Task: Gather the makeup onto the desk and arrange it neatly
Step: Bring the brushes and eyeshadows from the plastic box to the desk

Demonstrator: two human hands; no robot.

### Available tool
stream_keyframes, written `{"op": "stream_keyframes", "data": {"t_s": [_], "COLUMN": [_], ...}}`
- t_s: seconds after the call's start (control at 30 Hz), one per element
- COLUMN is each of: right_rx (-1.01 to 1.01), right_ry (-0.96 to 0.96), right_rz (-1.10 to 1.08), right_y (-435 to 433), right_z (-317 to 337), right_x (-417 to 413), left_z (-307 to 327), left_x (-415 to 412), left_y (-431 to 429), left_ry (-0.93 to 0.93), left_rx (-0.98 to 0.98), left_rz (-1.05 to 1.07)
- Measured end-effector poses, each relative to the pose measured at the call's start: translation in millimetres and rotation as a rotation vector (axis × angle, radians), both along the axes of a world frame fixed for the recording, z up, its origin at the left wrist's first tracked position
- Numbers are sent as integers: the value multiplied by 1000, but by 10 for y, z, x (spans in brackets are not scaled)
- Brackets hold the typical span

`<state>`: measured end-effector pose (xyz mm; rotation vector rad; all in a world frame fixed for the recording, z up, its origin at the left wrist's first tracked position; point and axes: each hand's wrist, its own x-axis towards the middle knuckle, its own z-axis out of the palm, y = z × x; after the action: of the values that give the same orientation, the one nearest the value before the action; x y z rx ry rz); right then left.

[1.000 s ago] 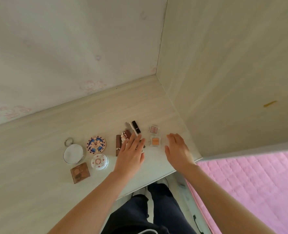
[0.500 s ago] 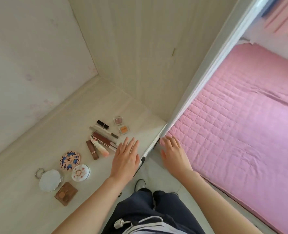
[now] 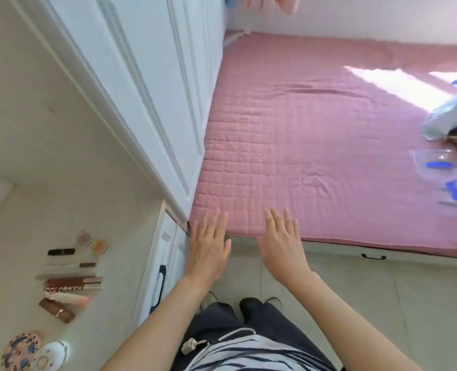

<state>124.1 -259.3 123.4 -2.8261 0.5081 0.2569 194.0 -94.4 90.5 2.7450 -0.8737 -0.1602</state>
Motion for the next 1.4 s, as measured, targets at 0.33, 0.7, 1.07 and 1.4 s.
{"op": "stream_keyframes", "data": {"t_s": [0.33,0.7,1.07,1.4], "right_rx": [-45,-61,59,91], "right_ry": [17,19,12,-60], "right_rz": [-361,-774,-1222,-1470], "right_y": [-1169,-2153,-2783,-3712], "right_z": [23,43,83,126], "right_x": [-1001,-2138,-2851,-2998], "left_z": [84,32,66,120], "left_x": [-529,-1285,-1773,-1997], "left_y": [-1602,-3203,-4418,-5896], "left_ry": [2,1,-13,-73], "left_rx": [21,34,47,3], "left_rz": [-333,-722,-1111,-1366]}}
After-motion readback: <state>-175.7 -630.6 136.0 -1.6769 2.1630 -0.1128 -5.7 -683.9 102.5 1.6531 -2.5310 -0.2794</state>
